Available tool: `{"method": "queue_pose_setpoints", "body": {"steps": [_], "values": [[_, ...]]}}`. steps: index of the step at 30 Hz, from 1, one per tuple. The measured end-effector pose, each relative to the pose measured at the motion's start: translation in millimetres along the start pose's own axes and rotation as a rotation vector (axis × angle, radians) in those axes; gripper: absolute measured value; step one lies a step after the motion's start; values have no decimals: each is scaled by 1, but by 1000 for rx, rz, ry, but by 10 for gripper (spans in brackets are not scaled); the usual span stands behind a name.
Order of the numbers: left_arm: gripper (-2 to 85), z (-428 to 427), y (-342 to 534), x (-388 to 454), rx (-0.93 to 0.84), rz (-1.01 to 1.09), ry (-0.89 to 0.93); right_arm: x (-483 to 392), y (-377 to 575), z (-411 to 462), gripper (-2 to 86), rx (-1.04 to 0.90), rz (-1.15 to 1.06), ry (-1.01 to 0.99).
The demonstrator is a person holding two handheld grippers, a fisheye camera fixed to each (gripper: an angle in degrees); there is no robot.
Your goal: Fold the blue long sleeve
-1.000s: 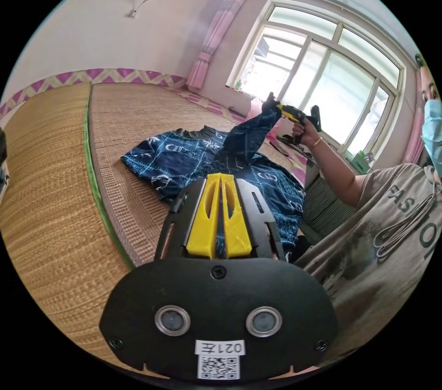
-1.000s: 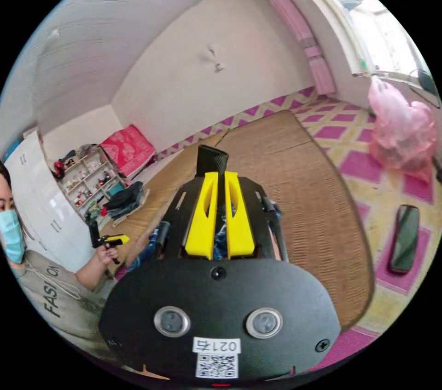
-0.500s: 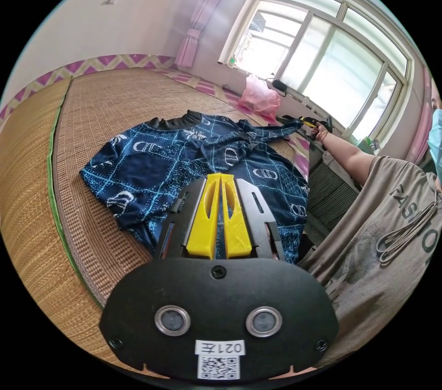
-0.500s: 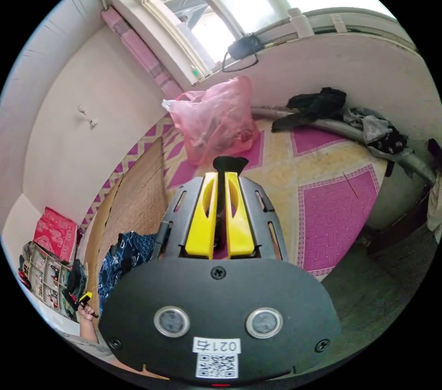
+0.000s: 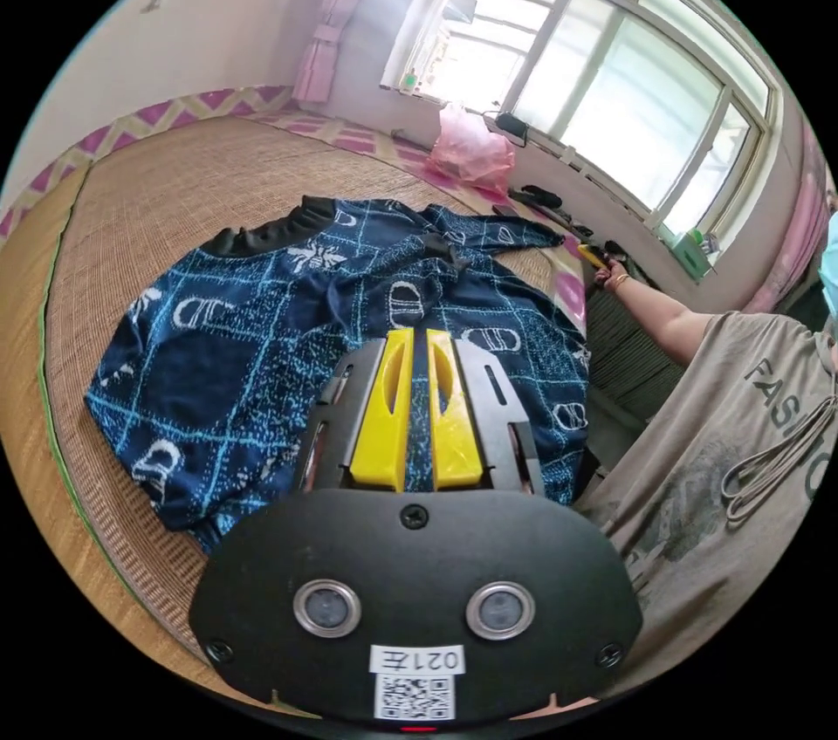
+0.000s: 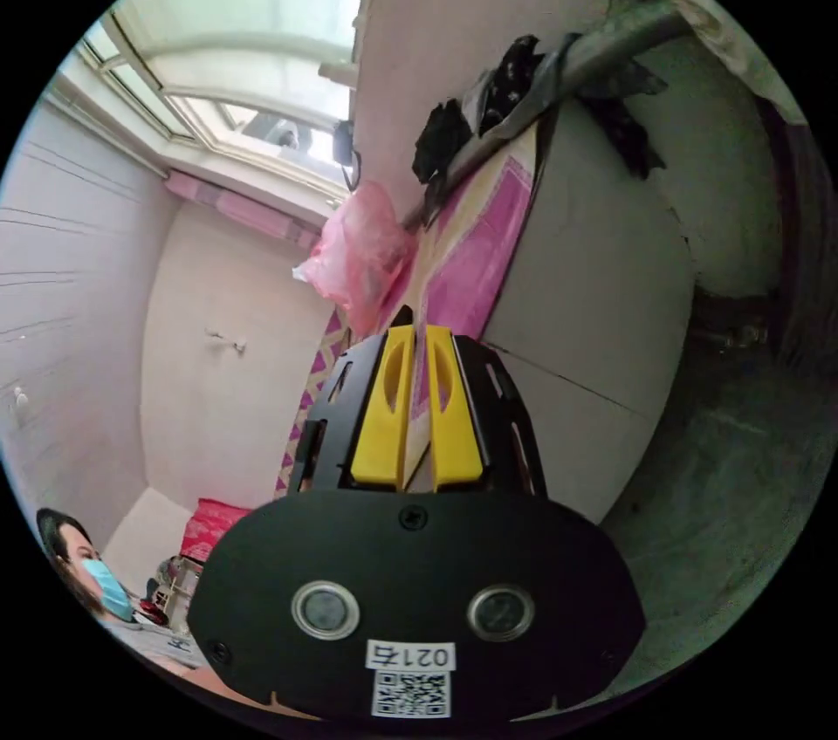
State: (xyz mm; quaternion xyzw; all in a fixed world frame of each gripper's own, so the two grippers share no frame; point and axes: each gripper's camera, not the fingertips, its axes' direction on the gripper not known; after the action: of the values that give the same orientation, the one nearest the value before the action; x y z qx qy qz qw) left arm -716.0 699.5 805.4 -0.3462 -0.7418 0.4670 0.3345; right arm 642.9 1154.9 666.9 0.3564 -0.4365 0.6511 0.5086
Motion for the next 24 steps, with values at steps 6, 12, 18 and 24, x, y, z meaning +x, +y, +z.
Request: {"method": "queue_pose_setpoints", "body": {"steps": [6,12,18,24], "values": [[64,92,-64,117,-117,348,-163,-85,76,-30,55,-156,-316,77],[90,176,-92,188,-161,491,-278,-191,198,3,62,-393,-536,175],[101,219,-93,197,-213,446,-252,-263,291,43,57,-544,-628,19],[7,170,-43,132,-86,203,-142,-327,353,76,50,-646,-767,-38]]}}
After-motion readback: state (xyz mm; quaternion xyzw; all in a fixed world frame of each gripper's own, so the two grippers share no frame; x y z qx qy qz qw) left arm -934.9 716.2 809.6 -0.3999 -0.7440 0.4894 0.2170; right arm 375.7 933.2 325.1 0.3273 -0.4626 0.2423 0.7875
